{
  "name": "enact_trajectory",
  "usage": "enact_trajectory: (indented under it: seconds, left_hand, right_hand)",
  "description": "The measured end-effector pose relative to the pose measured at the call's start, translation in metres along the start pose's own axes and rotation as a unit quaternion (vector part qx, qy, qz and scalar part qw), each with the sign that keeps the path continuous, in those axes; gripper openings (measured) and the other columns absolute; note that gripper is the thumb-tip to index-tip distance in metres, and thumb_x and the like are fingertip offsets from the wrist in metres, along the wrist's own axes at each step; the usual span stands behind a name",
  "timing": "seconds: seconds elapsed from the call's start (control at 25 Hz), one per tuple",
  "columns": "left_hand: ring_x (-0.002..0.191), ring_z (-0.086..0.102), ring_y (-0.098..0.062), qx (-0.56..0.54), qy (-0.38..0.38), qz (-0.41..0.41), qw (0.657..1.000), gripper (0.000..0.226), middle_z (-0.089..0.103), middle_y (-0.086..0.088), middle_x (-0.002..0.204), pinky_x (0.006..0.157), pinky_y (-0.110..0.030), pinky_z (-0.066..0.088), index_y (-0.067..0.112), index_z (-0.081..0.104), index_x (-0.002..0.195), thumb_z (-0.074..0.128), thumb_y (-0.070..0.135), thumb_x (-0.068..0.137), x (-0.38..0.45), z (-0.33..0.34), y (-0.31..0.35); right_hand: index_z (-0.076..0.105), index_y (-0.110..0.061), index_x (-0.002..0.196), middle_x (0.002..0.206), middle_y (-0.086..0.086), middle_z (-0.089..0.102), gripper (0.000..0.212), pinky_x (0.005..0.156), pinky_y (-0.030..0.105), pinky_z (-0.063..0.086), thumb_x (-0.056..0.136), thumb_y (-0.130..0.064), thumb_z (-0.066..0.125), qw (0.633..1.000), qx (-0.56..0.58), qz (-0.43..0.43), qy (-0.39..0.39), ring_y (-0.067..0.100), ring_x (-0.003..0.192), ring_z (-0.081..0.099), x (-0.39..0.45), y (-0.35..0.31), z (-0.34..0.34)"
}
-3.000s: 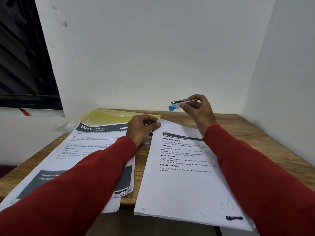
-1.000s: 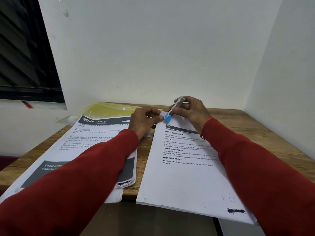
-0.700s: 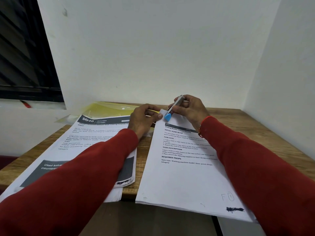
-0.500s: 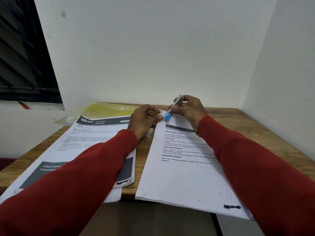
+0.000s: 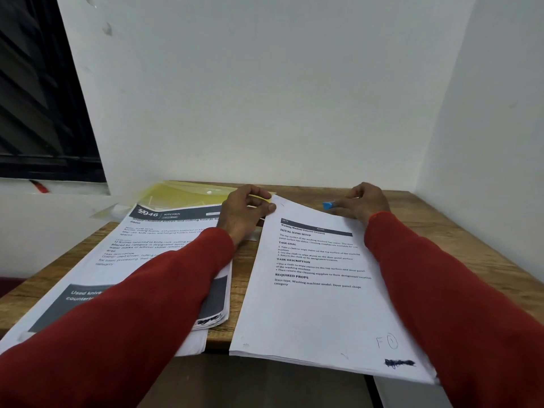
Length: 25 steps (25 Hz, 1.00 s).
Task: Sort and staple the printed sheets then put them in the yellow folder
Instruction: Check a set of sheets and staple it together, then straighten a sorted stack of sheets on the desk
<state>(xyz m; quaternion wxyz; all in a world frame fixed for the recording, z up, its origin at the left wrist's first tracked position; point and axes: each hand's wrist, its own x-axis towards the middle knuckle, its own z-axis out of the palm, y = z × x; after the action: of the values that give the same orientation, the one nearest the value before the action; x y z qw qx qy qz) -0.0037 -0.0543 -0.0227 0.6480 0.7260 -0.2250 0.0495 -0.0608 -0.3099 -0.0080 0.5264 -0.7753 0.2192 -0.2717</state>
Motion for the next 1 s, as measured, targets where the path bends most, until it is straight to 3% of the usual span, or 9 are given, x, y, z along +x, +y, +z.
enact_trajectory:
  seconds: [0.16,0.28,0.36,0.48,0.6,0.68,0.76,0.88,1.0]
  left_hand:
    - [0.068,0.069,-0.013,-0.008,-0.004,-0.003,1.0,0.024,0.069,-0.004,0.08,0.057,-0.023,0.055,0.015,0.065,0.1,0.077,0.003,0.083,0.001,-0.001,-0.001]
    - [0.067,0.068,-0.02,-0.032,-0.006,-0.014,0.999,0.026,0.068,-0.008,0.088,0.056,-0.034,0.058,0.014,0.064,0.107,0.074,0.004,0.086,0.0,0.0,-0.002]
    - [0.071,0.067,-0.021,-0.02,0.008,0.008,1.0,0.024,0.068,-0.006,0.09,0.061,-0.039,0.058,0.022,0.064,0.103,0.073,0.007,0.087,0.003,0.001,-0.004]
    - [0.079,0.065,-0.015,-0.007,0.053,0.048,0.997,0.025,0.068,0.004,0.087,0.069,-0.041,0.055,0.033,0.061,0.093,0.073,0.012,0.085,0.005,0.001,-0.002]
    - [0.084,0.063,-0.005,-0.027,0.107,0.06,0.992,0.024,0.066,0.009,0.088,0.078,-0.032,0.05,0.027,0.058,0.093,0.072,0.01,0.085,0.007,-0.003,0.003]
    - [0.085,0.061,-0.002,-0.049,0.138,0.065,0.987,0.021,0.065,0.007,0.09,0.079,-0.026,0.045,0.019,0.056,0.096,0.071,0.008,0.086,0.002,-0.006,0.011]
    - [0.085,0.061,-0.009,-0.062,0.152,0.049,0.985,0.021,0.066,0.002,0.092,0.075,-0.023,0.043,0.016,0.055,0.101,0.071,0.011,0.088,-0.002,-0.009,0.02]
    - [0.09,0.065,-0.02,-0.058,0.097,-0.045,0.993,0.031,0.069,-0.005,0.104,0.076,-0.027,0.052,0.019,0.054,0.116,0.07,0.028,0.091,-0.01,-0.011,0.039]
    - [0.099,0.069,-0.025,-0.043,-0.06,-0.093,0.993,0.037,0.07,-0.01,0.117,0.089,-0.04,0.058,0.012,0.058,0.127,0.068,0.025,0.094,-0.035,-0.023,0.05]
  right_hand:
    - [0.047,-0.019,0.063,0.064,-0.002,0.051,0.04,0.05,0.016,0.038,0.067,-0.002,0.084,0.996,-0.084,-0.026,-0.003,0.012,0.059,0.046,0.011,0.012,0.0]
    - [0.052,-0.017,0.067,0.062,-0.004,0.052,0.031,0.059,0.017,0.039,0.07,0.001,0.076,0.998,-0.052,-0.033,-0.002,0.01,0.06,0.046,0.017,0.021,0.009]
    - [0.058,-0.017,0.082,0.072,-0.003,0.059,0.023,0.066,0.024,0.042,0.073,-0.018,0.08,0.998,-0.005,-0.044,0.041,0.013,0.067,0.054,0.01,0.017,0.005]
    - [0.057,-0.021,0.11,0.098,0.001,0.064,0.047,0.08,0.029,0.047,0.079,-0.052,0.072,0.992,0.065,-0.027,0.106,0.018,0.089,0.061,-0.009,-0.003,-0.013]
    - [0.056,-0.021,0.123,0.109,0.004,0.069,0.068,0.091,0.042,0.055,0.071,-0.059,0.078,0.99,0.137,0.022,-0.031,0.024,0.098,0.068,-0.043,-0.022,-0.032]
    - [0.061,-0.013,0.124,0.111,0.01,0.073,0.057,0.094,0.051,0.054,0.077,-0.039,0.082,0.978,0.149,0.039,-0.138,0.031,0.102,0.07,-0.067,-0.015,-0.035]
    - [0.065,-0.006,0.119,0.111,0.014,0.073,0.039,0.095,0.055,0.052,0.083,-0.016,0.077,0.977,0.142,0.016,-0.16,0.037,0.103,0.069,-0.089,-0.009,-0.033]
    - [0.068,-0.003,0.113,0.108,0.017,0.073,0.031,0.084,0.043,0.059,0.084,-0.01,0.075,0.982,0.17,-0.01,-0.076,0.031,0.091,0.072,-0.106,-0.013,-0.033]
    - [0.068,-0.006,0.108,0.099,0.009,0.073,0.022,0.056,0.02,0.056,0.087,-0.011,0.072,0.98,0.198,-0.013,-0.014,0.018,0.074,0.07,-0.127,-0.03,-0.032]
